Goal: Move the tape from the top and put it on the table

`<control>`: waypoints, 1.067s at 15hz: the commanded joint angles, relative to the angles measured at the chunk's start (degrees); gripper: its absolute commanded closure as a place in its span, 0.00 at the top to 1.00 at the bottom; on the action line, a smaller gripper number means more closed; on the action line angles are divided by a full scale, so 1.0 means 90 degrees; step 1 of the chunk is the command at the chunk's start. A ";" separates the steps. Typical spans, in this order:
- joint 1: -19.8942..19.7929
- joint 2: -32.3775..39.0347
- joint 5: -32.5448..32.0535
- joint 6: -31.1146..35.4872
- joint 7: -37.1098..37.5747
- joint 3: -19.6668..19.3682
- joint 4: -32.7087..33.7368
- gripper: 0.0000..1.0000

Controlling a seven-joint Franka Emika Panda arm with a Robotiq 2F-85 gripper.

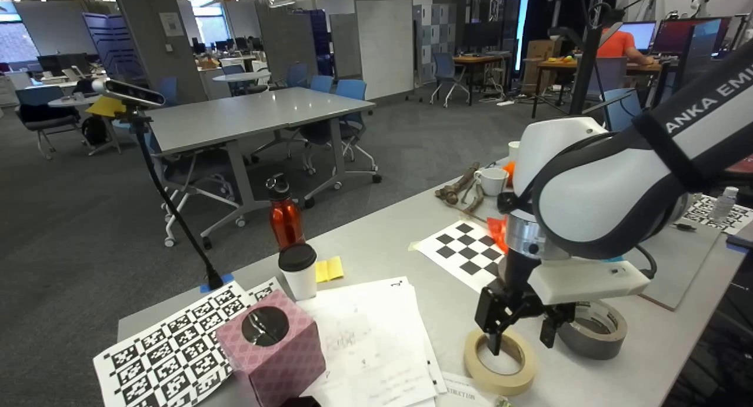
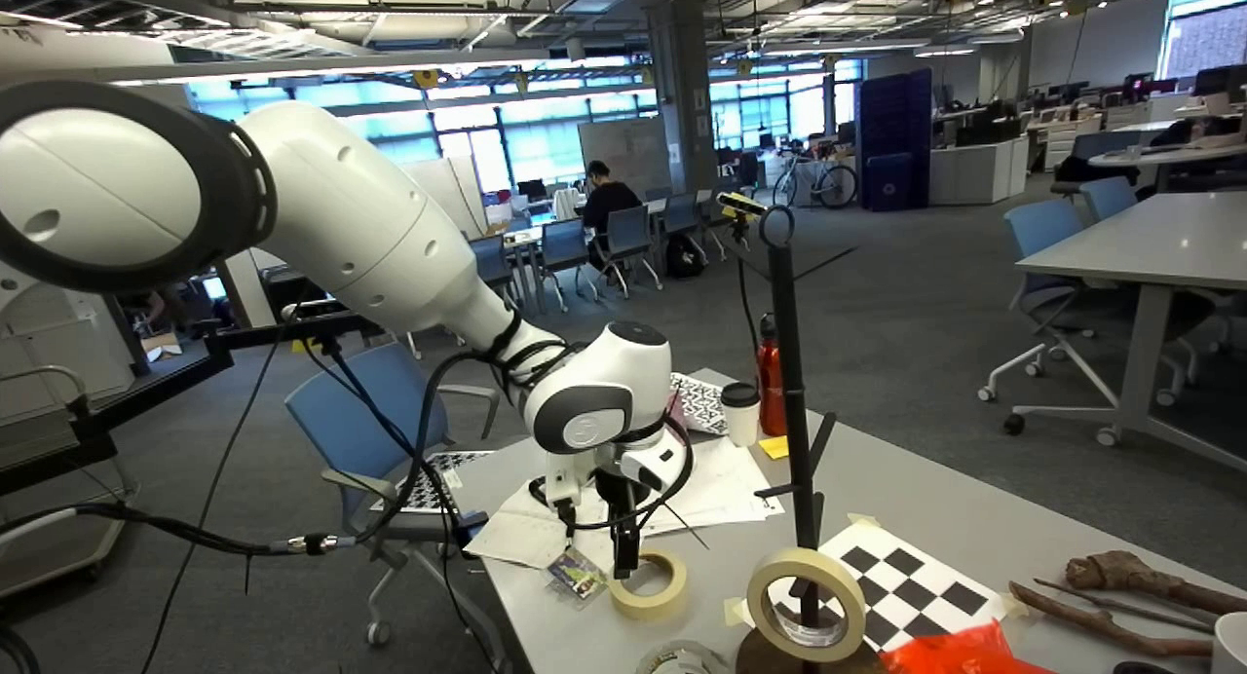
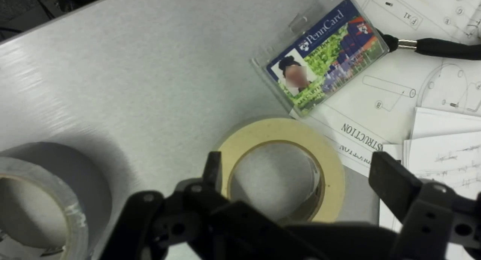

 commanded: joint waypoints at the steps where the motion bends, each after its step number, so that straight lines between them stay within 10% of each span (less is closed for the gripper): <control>1: 0.0085 -0.0435 -0.0168 0.0153 -0.0046 -0.0146 -0.0425 1.00; 16: 0.0711 -0.2877 -0.2692 0.0119 0.0872 -0.0140 -0.1741 1.00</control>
